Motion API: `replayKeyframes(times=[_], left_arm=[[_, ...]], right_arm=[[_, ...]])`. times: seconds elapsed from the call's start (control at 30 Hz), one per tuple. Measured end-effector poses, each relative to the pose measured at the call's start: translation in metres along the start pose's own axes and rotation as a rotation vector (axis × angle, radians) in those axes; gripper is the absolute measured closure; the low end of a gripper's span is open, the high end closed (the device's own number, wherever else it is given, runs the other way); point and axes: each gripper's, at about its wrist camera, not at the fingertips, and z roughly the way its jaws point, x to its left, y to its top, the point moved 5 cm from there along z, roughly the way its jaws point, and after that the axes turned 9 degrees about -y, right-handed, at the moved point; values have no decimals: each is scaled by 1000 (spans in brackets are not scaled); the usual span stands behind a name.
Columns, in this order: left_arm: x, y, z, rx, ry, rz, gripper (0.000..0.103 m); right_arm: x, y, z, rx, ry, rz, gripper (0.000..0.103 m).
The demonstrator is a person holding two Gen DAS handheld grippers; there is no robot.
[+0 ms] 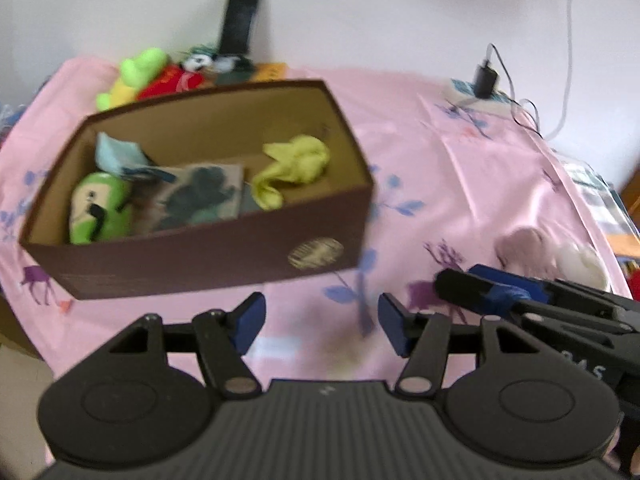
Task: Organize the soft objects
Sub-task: 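Move the open right gripper back to the pile toward the green knitted cloth, then grasp the green knitted cloth with the right gripper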
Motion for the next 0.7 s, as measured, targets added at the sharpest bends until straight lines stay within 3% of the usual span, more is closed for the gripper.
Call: replayKeyframes(times=[0.13, 0.43, 0.53, 0.7], left_arm=[[-20, -7, 10, 14, -39, 55, 43], [-67, -27, 37, 111, -257, 117, 43], [-81, -35, 41, 158, -335, 147, 42], [-100, -51, 45, 234, -442, 178, 41]], right_arm=[[-32, -11, -23, -34, -60, 15, 86], [-114, -21, -67, -19, -180, 153, 89], [-131, -27, -78, 11, -178, 195, 90], [-140, -42, -91, 115, -89, 246, 90]])
